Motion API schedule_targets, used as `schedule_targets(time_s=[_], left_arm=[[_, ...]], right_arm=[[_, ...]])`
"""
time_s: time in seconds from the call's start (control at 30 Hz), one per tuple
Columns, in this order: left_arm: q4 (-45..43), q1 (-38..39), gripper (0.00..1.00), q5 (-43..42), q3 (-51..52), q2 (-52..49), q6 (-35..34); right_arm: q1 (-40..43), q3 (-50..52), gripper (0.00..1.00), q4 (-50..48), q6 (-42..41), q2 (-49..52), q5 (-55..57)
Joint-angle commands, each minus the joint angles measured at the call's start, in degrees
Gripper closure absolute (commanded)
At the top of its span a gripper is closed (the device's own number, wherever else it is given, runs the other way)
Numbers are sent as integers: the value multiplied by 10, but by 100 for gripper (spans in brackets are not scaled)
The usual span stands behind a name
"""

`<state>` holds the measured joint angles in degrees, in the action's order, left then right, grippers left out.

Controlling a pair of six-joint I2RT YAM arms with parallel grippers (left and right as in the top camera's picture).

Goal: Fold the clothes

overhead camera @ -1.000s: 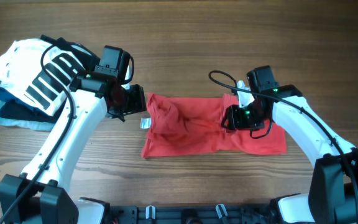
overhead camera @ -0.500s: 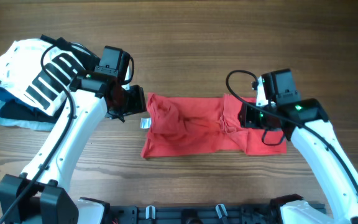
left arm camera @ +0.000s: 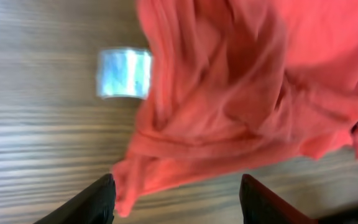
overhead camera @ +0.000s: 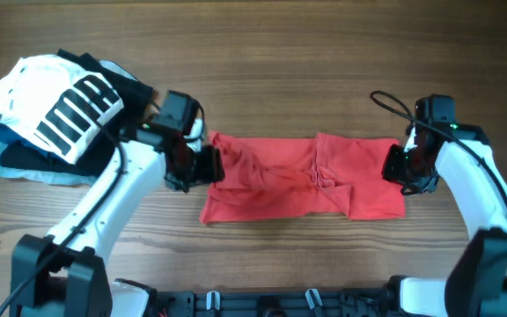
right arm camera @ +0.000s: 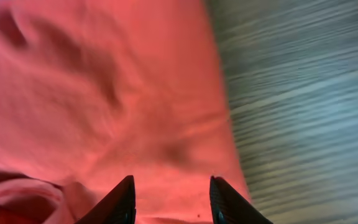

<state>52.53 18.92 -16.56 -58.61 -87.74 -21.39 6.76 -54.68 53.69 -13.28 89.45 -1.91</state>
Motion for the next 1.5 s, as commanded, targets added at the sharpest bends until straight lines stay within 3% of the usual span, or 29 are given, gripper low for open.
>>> schedule_targets(time_s=[0.0,0.23,0.43,0.8,1.13,1.23,1.27,1.37,1.4,1.47], left_arm=[[-38,29,30,-34,34,-3,-3],[-89,34,27,60,41,-4,-3],[-107,34,26,52,41,-42,-3],[-176,34,25,-36,41,-108,-3],[-196,35,26,-26,44,-172,-3],[-202,35,45,-64,44,-181,-3],[-207,35,62,-79,44,-179,-3],[-214,33,91,-83,44,-179,2],[-214,29,96,-82,44,-176,10],[-208,14,96,-65,42,-165,16]], right_arm=[[0,-2,58,-6,41,72,-46],[1,-2,56,-20,43,142,-39],[14,-2,51,-14,-36,142,83],[37,-2,50,-35,-17,142,33],[37,-2,50,-33,-17,142,30],[37,-2,50,-33,-17,142,29],[37,-2,50,-33,-17,142,29],[37,-3,50,-25,-17,141,26],[37,-7,50,-21,-17,140,21],[37,-25,50,-5,-17,134,18]])
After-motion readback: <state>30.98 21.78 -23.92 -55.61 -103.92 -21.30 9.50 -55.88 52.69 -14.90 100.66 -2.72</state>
